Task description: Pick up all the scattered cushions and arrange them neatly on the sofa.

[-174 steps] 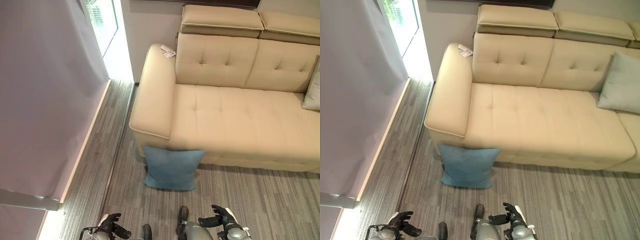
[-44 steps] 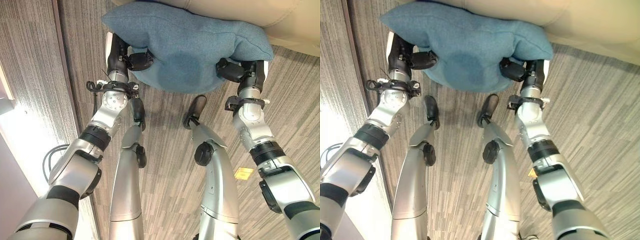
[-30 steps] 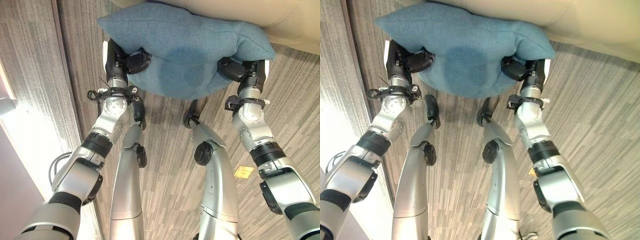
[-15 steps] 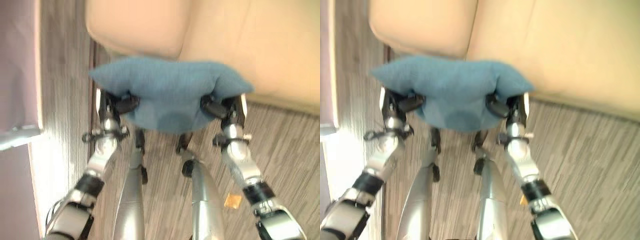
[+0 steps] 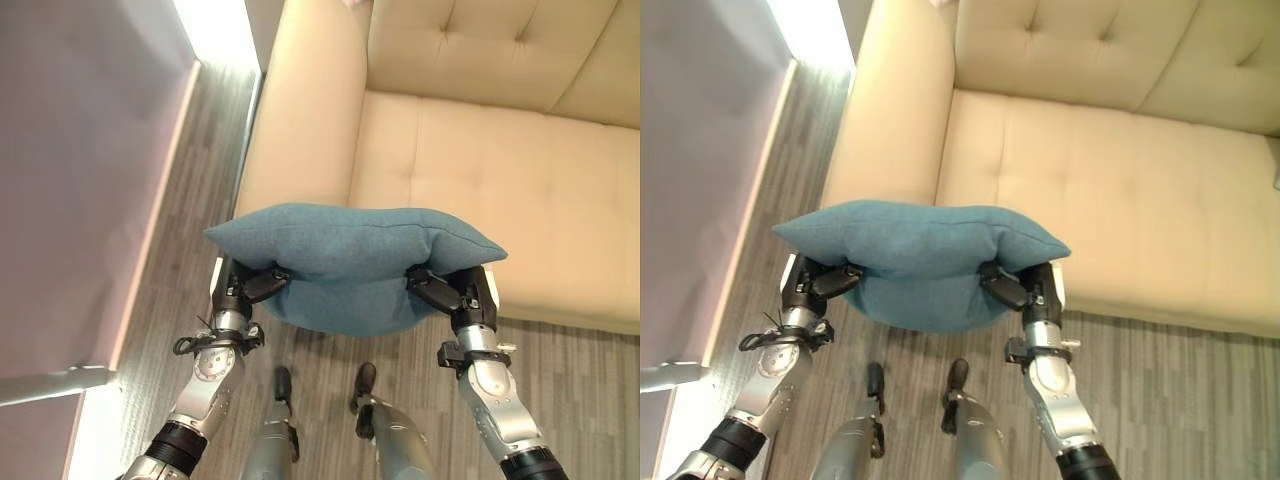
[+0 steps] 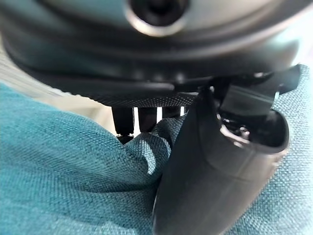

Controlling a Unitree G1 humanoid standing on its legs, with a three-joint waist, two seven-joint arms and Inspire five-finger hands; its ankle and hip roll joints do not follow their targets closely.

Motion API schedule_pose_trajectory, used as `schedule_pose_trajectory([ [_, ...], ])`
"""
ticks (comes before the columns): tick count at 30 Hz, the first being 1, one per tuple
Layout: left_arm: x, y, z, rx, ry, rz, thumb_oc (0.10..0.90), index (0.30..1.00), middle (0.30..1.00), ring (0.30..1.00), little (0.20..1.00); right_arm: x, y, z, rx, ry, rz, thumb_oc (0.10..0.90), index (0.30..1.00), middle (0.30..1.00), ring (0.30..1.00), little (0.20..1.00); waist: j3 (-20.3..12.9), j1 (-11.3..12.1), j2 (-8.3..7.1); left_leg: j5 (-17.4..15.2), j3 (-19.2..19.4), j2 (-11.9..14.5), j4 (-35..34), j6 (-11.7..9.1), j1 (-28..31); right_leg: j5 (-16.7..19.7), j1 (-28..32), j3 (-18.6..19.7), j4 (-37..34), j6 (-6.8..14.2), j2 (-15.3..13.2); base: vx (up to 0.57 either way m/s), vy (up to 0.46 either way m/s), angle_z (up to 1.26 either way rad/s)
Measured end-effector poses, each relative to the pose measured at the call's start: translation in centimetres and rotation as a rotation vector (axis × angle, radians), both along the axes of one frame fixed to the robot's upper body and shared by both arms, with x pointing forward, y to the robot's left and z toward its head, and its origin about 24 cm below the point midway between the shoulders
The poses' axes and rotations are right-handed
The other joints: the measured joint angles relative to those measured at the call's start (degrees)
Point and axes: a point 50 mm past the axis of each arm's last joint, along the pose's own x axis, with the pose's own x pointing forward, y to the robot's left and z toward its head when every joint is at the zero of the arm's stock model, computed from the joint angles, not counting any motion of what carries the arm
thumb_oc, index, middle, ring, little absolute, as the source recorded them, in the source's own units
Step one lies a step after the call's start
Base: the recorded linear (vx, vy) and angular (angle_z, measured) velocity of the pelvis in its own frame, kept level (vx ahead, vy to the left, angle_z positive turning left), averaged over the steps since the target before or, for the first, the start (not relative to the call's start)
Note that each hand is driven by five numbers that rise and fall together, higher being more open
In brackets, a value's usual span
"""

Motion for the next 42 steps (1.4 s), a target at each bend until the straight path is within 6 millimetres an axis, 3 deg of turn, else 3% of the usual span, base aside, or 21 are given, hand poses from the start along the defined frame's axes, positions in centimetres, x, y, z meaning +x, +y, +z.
schedule_pose_trajectory([
  [4, -0.8, -0.1, -1.0, 0.017, 0.029, -0.006, 0.400, 0.300, 0.300, 0.300, 0.300, -1.0, -0.4, -0.5, -0.045, 0.030, 0.002, 0.400, 0.300, 0.300, 0.300, 0.300, -3.97, 0.03, 1.10, -0.09, 0.10, 0.28, -1.17, -0.06, 3.36, 0.80, 4.63, -0.14, -4.18, 0.67, 1.30, 0.08, -0.042, -0.01],
  [9, -1.5, 0.0, -1.8, 0.026, 0.067, -0.005, 0.400, 0.300, 0.300, 0.300, 0.300, -1.8, -0.8, -1.1, -0.061, 0.059, -0.004, 0.400, 0.300, 0.300, 0.300, 0.300, -5.91, 0.00, 1.10, -0.31, 0.41, 0.67, -1.19, -0.36, 6.11, 0.78, 8.24, 0.02, -6.37, 0.70, 2.44, 0.05, -0.061, -0.03],
  [18, -2.4, -1.0, -3.1, 0.023, 0.130, -0.027, 0.400, 0.300, 0.300, 0.300, 0.300, -3.2, -1.6, -2.3, -0.070, 0.115, -0.029, 0.400, 0.300, 0.300, 0.300, 0.300, -7.34, -0.93, 0.53, -0.37, 1.17, 2.15, -0.11, -0.29, 7.38, 1.01, 9.48, 1.25, -6.99, 0.32, 3.96, -0.02, -0.019, -0.08],
  [20, -2.4, -0.9, -3.2, 0.024, 0.134, -0.026, 0.400, 0.300, 0.300, 0.300, 0.300, -3.2, -1.5, -2.3, -0.077, 0.116, -0.026, 0.400, 0.300, 0.300, 0.300, 0.300, -7.86, -0.75, -0.62, -0.39, -1.45, 1.24, 3.35, -0.32, 4.16, 1.22, 7.33, 2.97, -6.43, -0.11, 3.35, -0.03, 0.014, -0.25],
  [22, -2.6, -1.2, -3.6, 0.020, 0.154, -0.028, 0.400, 0.300, 0.300, 0.300, 0.300, -3.2, -1.9, -2.3, -0.097, 0.126, -0.030, 0.400, 0.300, 0.300, 0.300, 0.300, -7.92, -0.42, -0.65, -0.70, -4.45, 0.77, 5.05, -0.65, 3.16, 1.46, 6.23, 5.40, -5.90, -0.08, 3.19, 0.02, 0.098, -0.30],
  [24, -2.6, -1.3, -3.7, 0.020, 0.160, -0.031, 0.400, 0.300, 0.300, 0.300, 0.300, -3.2, -2.1, -2.2, -0.104, 0.125, -0.032, 0.400, 0.300, 0.300, 0.300, 0.300, -7.98, -1.10, -1.66, -2.81, -9.22, -1.71, 6.82, -0.23, 1.57, 2.32, 4.88, 8.55, -5.91, -0.41, 2.20, 0.02, 0.074, -0.41],
  [25, -2.7, -1.2, -3.8, 0.020, 0.164, -0.029, 0.400, 0.300, 0.300, 0.300, 0.300, -3.1, -2.1, -2.2, -0.108, 0.124, -0.029, 0.400, 0.300, 0.300, 0.300, 0.300, -8.20, -0.06, -1.72, -3.19, -10.14, -2.76, 5.95, 0.20, 2.10, 2.62, 4.03, 10.07, -5.77, -0.01, 2.22, 0.09, 0.184, -0.80],
  [27, -2.7, -1.2, -3.9, 0.022, 0.170, -0.032, 0.400, 0.300, 0.300, 0.300, 0.300, -3.1, -2.1, -2.3, -0.107, 0.136, -0.032, 0.400, 0.300, 0.300, 0.300, 0.300, -8.86, -2.08, -0.60, -5.73, -8.70, -2.60, 4.74, 0.51, 2.96, 4.10, 3.49, 11.71, -6.51, 0.90, 3.36, 0.10, 0.293, -0.71],
  [30, -2.7, -0.7, -3.8, 0.042, 0.171, -0.031, 0.400, 0.300, 0.300, 0.300, 0.300, -3.1, -1.5, -2.5, -0.086, 0.142, -0.023, 0.400, 0.300, 0.300, 0.300, 0.300, -9.19, -1.12, -2.45, -6.52, -1.23, -4.43, 2.57, 2.25, 5.93, 6.37, 2.04, 18.94, -7.55, 2.57, 2.36, 0.00, 0.165, -1.15],
  [31, -2.7, -0.6, -3.8, 0.047, 0.171, -0.040, 0.400, 0.300, 0.300, 0.300, 0.300, -3.2, -1.4, -2.7, -0.079, 0.146, -0.025, 0.400, 0.300, 0.300, 0.300, 0.300, -9.22, -2.21, -2.85, -6.77, 0.12, -5.37, 3.24, 3.29, 5.95, 7.27, 1.98, 20.44, -7.93, 3.33, 1.52, -0.02, 0.239, -1.30],
  [32, -2.8, -0.6, -3.9, 0.048, 0.174, -0.040, 0.400, 0.300, 0.300, 0.300, 0.300, -3.2, -1.3, -2.8, -0.071, 0.153, -0.028, 0.400, 0.300, 0.300, 0.300, 0.300, -9.31, -1.81, -2.90, -6.64, 3.12, -5.93, 1.44, 4.00, 7.70, 6.85, 1.46, 20.84, -7.78, 5.07, 0.84, -0.01, 0.106, -0.88],
  [33, -2.8, -0.4, -3.8, 0.057, 0.172, -0.041, 0.400, 0.300, 0.300, 0.300, 0.300, -3.4, -1.0, -3.1, -0.063, 0.161, -0.025, 0.400, 0.300, 0.300, 0.300, 0.300, -9.43, -2.66, -3.56, -6.98, 4.29, -7.36, 1.88, 4.39, 7.89, 7.28, 1.16, 20.93, -7.98, 5.29, 0.30, -0.02, 0.154, -0.81],
  [35, -2.8, 0.3, -3.7, 0.079, 0.169, -0.034, 0.400, 0.300, 0.300, 0.300, 0.300, -3.4, -0.7, -3.3, -0.064, 0.170, -0.011, 0.400, 0.300, 0.300, 0.300, 0.300, -9.62, -2.08, -4.64, -7.35, 7.47, -7.36, 2.04, 4.66, 8.05, 7.29, -0.86, 20.85, -6.27, 5.96, -0.47, -0.02, 0.097, -0.72],
  [37, -2.8, 1.0, -3.6, 0.107, 0.173, -0.029, 0.400, 0.300, 0.300, 0.300, 0.300, -3.3, -0.2, -3.4, -0.064, 0.175, 0.012, 0.400, 0.300, 0.300, 0.300, 0.300, -9.67, -1.64, -5.76, -7.85, 9.67, -8.33, 2.31, 4.92, 8.23, 10.23, -2.00, 22.35, -6.29, 4.94, -0.45, -0.01, 0.019, -0.83],
  [39, -2.9, 1.5, -3.6, 0.116, 0.175, -0.017, 0.400, 0.300, 0.300, 0.300, 0.300, -3.4, 0.2, -3.5, -0.065, 0.185, 0.039, 0.400, 0.300, 0.300, 0.300, 0.300, -9.57, -1.11, -6.23, -7.95, 12.64, -8.04, 1.48, 5.02, 8.93, 11.07, -1.73, 22.03, -9.06, 6.38, -0.49, 0.01, -0.040, -0.68],
  [40, -3.0, 1.6, -3.6, 0.116, 0.177, -0.013, 0.400, 0.300, 0.300, 0.300, 0.300, -3.4, 0.3, -3.6, -0.065, 0.190, 0.046, 0.400, 0.300, 0.300, 0.300, 0.300, -9.58, -1.23, -6.19, -7.92, 13.94, -7.68, 1.17, 4.96, 9.27, 9.30, -1.80, 20.04, -9.94, 6.26, -0.64, 0.05, -0.073, -0.80],
  [41, -3.2, 1.9, -3.8, 0.109, 0.183, 0.002, 0.400, 0.300, 0.300, 0.300, 0.300, -3.4, 0.5, -3.8, -0.065, 0.201, 0.057, 0.400, 0.300, 0.300, 0.300, 0.300, -9.44, 0.35, -5.56, -8.01, 16.34, -5.74, 0.64, 4.81, 10.12, 7.14, -1.97, 13.94, -8.67, 5.86, -0.65, 0.04, -0.047, -0.74],
  [42, -3.3, 1.9, -3.9, 0.110, 0.189, 0.003, 0.400, 0.300, 0.300, 0.300, 0.300, -3.5, 0.6, -4.0, -0.065, 0.208, 0.063, 0.400, 0.300, 0.300, 0.300, 0.300, -9.42, 0.45, -5.50, -8.01, 16.70, -4.82, 0.61, 4.59, 10.34, 7.04, -1.82, 11.71, -7.18, 5.93, -0.73, 0.10, -0.090, -0.71],
])
